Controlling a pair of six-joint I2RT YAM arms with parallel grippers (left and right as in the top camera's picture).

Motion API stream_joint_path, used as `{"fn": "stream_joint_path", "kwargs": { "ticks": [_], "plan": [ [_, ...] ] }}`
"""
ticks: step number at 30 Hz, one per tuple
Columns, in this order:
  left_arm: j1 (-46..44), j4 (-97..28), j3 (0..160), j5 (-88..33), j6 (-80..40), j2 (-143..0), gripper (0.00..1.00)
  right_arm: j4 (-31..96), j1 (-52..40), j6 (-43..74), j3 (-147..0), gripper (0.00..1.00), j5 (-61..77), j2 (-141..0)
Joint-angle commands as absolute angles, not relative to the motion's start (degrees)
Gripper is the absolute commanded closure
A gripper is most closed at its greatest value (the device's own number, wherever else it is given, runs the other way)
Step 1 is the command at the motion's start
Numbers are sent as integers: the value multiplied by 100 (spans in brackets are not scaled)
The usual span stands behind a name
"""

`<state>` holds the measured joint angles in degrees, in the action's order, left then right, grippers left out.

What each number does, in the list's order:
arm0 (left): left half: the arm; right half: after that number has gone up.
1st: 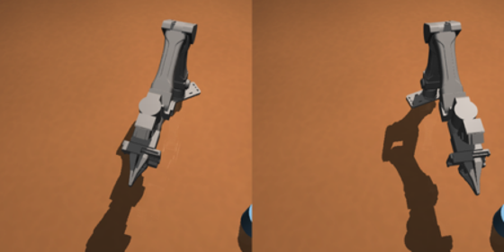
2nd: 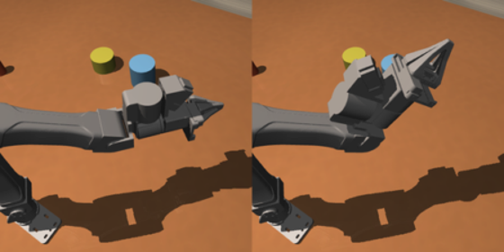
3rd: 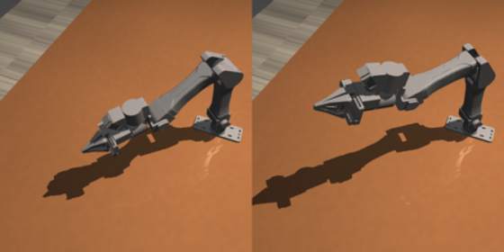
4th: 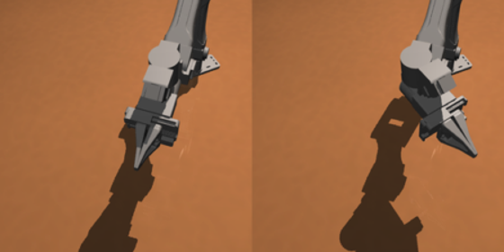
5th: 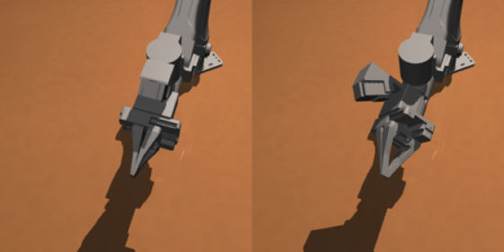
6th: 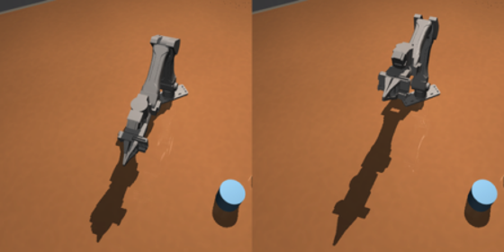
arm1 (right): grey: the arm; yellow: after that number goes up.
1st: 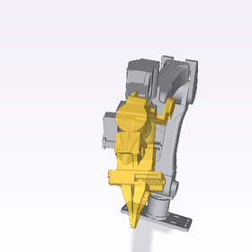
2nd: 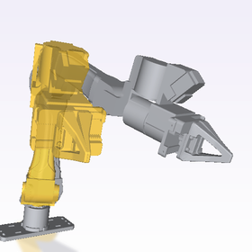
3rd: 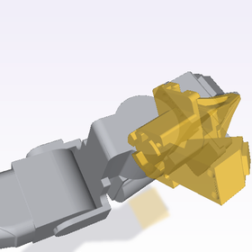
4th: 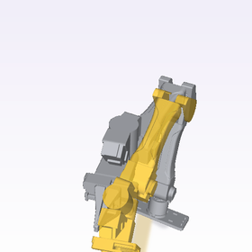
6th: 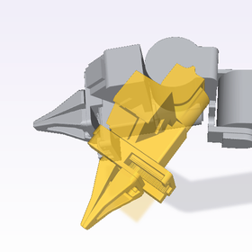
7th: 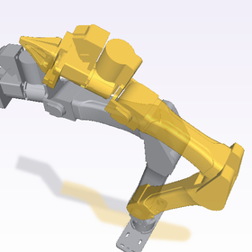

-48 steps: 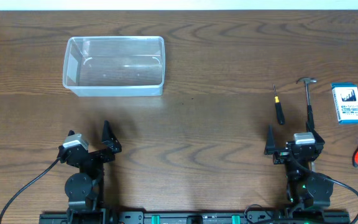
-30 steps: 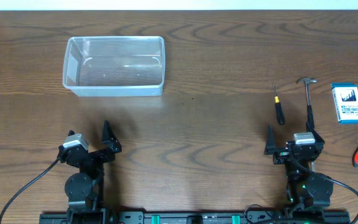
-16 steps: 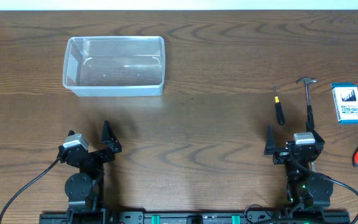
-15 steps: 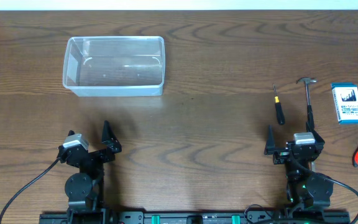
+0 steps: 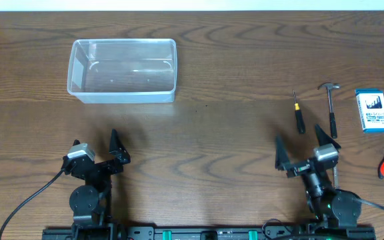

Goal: Pack container

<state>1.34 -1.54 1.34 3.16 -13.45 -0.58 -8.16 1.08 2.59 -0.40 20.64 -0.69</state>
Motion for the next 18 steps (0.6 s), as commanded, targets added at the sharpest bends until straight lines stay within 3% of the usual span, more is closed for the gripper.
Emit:
{"fn": "stream_joint_path", "kwargs": {
  "ticks": [1, 5, 10, 18],
  "plan": [
    [117, -386, 23, 360, -1253, -23, 2, -1245, 71, 1387, -32, 1, 3048, -32],
    [117, -386, 23, 360, -1256, -23, 2, -1632, 71, 2128, -99, 1, 3052, -32],
    [117, -386, 23, 360, -1256, -23, 2, -1562, 71, 2158, -707, 1, 3293, -99],
    [117, -386, 23, 360, -1256, -23, 2, 613, 71, 1455, -2829, 1, 3454, -1186]
  ]
}}
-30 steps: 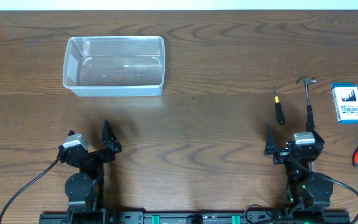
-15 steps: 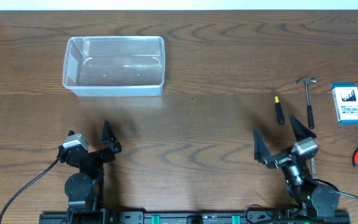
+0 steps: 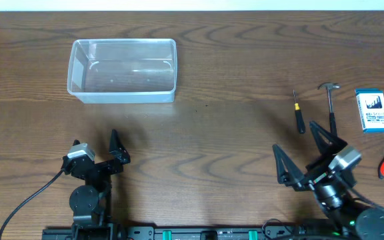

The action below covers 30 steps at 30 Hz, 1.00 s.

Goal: Pack container

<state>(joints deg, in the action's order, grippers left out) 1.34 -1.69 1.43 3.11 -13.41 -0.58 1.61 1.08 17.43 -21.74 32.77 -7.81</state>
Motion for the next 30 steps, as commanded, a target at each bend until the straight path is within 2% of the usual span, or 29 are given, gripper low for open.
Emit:
{"fn": "stream_joint_path", "kwargs": {
  "ticks": [1, 7, 13, 16, 22, 24, 30],
  "plan": [
    [117, -386, 23, 360, -1256, -23, 2, 825, 71, 1358, -3026, 1, 3524, -1328],
    [117, -386, 23, 360, -1256, -23, 2, 2460, 71, 1031, -4517, 1, 3892, -2510],
    [115, -388, 23, 226, -1262, -23, 2, 4925, 71, 657, -5771, 1, 3924, -3706],
    [115, -408, 23, 27, -1304, -23, 2, 5758, 71, 659, -6145, 1, 3927, -4217],
    [115, -403, 23, -1, -1302, -23, 2, 5870, 71, 1586, -6239, 1, 4171, -4609],
    [115, -403, 23, -5, -1304, -23, 2, 5795, 25, 1378, -6259, 1, 4521, -4624],
    [115, -360, 36, -906, -1350, -23, 2, 5885, -517, 1382, -6311, 1, 3511, -4609]
  ]
}}
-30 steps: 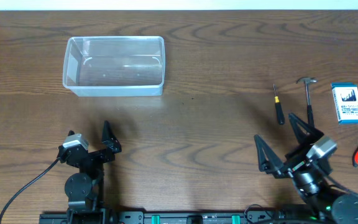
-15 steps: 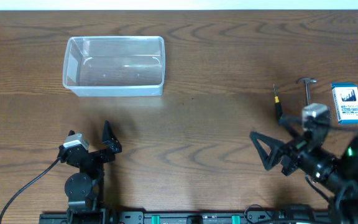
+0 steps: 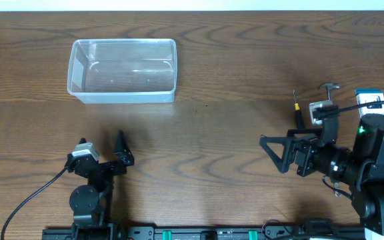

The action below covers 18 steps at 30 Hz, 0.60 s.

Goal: Pack container

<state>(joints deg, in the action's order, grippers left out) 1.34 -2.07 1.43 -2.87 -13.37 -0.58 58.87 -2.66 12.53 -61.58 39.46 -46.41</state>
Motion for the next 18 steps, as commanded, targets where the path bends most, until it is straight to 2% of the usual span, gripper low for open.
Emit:
{"fn": "stream_joint_path", "kwargs": {
  "ticks": [1, 5, 9, 13, 18],
  "plan": [
    [115, -360, 47, -1105, -1393, -30, 2, 5887, -624, 1466, -6322, 1, 3267, -4615],
    [115, -458, 143, -1772, -1559, -183, 2, 5944, -915, 1474, -6545, 1, 2547, -4827],
    [117, -1009, 622, -1881, -1553, -637, 2, 6165, -1000, 1092, -7260, 1, 2222, -5496],
    [115, -1514, 1321, -1883, -1551, -1369, 2, 6834, -1002, 515, -8490, 1, 1949, -6626],
    [115, -2294, 2484, -1887, -1365, -2418, 2, 7876, -1020, 395, -10296, 1, 1326, -7994]
  ]
}}
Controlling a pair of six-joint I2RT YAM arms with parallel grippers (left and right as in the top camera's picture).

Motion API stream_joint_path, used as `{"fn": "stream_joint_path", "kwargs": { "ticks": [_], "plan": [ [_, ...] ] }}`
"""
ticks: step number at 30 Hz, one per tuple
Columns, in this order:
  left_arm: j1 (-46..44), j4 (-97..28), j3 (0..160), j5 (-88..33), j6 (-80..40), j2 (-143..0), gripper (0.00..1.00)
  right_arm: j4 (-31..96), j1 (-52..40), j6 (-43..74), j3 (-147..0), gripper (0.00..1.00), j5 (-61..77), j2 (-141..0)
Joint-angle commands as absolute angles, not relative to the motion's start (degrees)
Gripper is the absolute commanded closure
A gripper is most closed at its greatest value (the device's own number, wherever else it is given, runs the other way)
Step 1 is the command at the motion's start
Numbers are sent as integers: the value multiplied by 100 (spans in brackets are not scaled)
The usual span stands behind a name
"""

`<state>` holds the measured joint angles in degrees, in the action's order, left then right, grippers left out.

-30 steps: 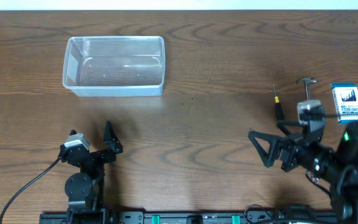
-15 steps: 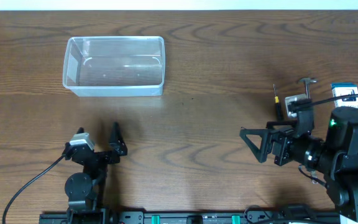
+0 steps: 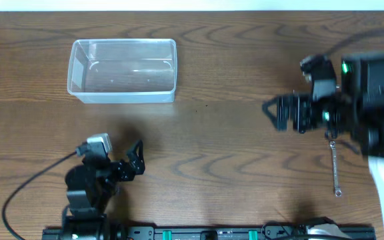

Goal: Pack container

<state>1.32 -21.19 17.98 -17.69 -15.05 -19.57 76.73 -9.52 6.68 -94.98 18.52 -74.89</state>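
The clear plastic container (image 3: pixel 122 70) stands empty at the back left of the table. My right gripper (image 3: pixel 276 115) hovers over the right side, pointing left, its fingers apart with nothing between them. The raised right arm (image 3: pixel 359 100) is blurred and covers whatever lies under it at the right. A slim metal wrench (image 3: pixel 335 167) lies on the wood just in front of that arm. My left gripper (image 3: pixel 137 159) is near the front left, low over the table, open and empty, well in front of the container.
The wooden table's front edge carries the arm bases and a black rail (image 3: pixel 199 233). A black cable (image 3: pixel 25 190) runs from the left arm to the front left. Bare wood lies between the container and the right arm.
The right arm has moved toward the back, its gripper now further from the front edge, and a wrench shows where the arm was. The left gripper has shifted slightly right and turned.
Both grippers first stood open near their bases at the front, with a screwdriver, hammer, blue box and pliers lying at the right. The right arm then rose and swung left, and now it covers those tools. The container has stayed empty throughout.
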Motion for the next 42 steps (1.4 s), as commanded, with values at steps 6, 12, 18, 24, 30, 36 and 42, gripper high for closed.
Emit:
{"fn": "stream_joint_path", "kwargs": {
  "ticks": [6, 12, 18, 24, 30, 36, 42],
  "plan": [
    [117, -1831, 3350, -1883, -808, -3240, 2, 7400, -1020, 423, -11050, 1, 1841, -8554],
    [141, -1966, 4351, -1686, 397, -4644, 2, 5887, -1260, 565, -11026, 1, 1765, -8866],
    [384, -2886, 6431, -1540, 746, -6584, 2, 4974, -1763, 836, -11039, 1, 1695, -9301],
    [823, -5131, 8903, -1278, 1116, -8042, 2, 4943, -2095, 832, -11067, 1, 1702, -9773],
    [1140, -6904, 10396, -1238, 1116, -8611, 2, 4825, -2375, 805, -11069, 1, 1907, -10252],
    [1140, -7242, 10481, -1343, 1114, -8608, 2, 4543, -2773, 523, -11069, 1, 2392, -10763],
    [1146, -6919, 10479, -1258, 1114, -8648, 2, 4473, -3162, 504, -11069, 1, 1787, -10949]
  ]
}}
